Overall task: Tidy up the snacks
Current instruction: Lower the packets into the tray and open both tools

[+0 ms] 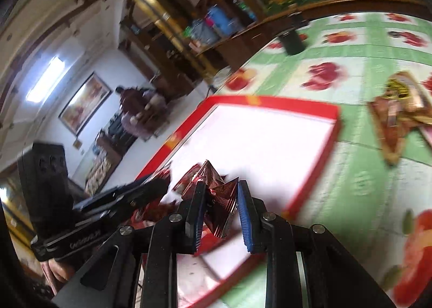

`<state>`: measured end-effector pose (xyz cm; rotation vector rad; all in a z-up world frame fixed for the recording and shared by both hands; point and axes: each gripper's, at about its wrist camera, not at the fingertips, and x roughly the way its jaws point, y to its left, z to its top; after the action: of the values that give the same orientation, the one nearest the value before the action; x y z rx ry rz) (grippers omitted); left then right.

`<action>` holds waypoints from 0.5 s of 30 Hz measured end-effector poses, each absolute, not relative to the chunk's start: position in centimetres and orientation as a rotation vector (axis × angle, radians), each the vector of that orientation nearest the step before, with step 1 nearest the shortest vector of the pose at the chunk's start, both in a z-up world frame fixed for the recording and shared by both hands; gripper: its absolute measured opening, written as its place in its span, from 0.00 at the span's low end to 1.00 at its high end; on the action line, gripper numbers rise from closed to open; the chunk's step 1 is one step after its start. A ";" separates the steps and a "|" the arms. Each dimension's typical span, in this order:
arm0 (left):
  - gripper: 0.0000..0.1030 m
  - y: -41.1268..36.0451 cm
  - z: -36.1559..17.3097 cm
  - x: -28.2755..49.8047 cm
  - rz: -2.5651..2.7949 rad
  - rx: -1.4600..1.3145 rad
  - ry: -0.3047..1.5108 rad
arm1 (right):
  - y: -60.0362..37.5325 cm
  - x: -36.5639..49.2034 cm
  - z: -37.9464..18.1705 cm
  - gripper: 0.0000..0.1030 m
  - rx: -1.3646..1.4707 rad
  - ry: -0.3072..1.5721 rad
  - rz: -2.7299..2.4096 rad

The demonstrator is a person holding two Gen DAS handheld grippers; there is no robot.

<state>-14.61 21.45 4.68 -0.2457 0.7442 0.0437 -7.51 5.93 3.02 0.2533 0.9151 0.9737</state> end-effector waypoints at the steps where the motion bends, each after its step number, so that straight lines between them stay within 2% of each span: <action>1: 0.28 21.7 4.5 -14.6 0.048 -0.248 0.747 | 6.3 -7.8 3.0 0.23 0.236 0.917 0.981; 6: 0.28 22.1 4.1 -14.8 0.064 -0.249 0.758 | 8.2 -9.2 2.5 0.24 0.134 0.935 1.005; 12: 0.28 21.9 3.5 -14.5 0.088 -0.235 0.784 | 8.2 -9.8 2.6 0.33 0.117 0.933 1.011; 14: 0.32 22.1 3.6 -14.5 0.101 -0.240 0.788 | 8.0 -9.8 2.7 0.39 0.116 0.930 1.006; 15: 0.41 22.2 3.6 -14.5 0.116 -0.243 0.788 | 7.9 -9.7 2.8 0.42 0.118 0.932 1.003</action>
<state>-14.51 22.16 3.60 -0.2433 0.7878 0.1158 -9.74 7.90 2.81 0.1178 0.9317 1.0028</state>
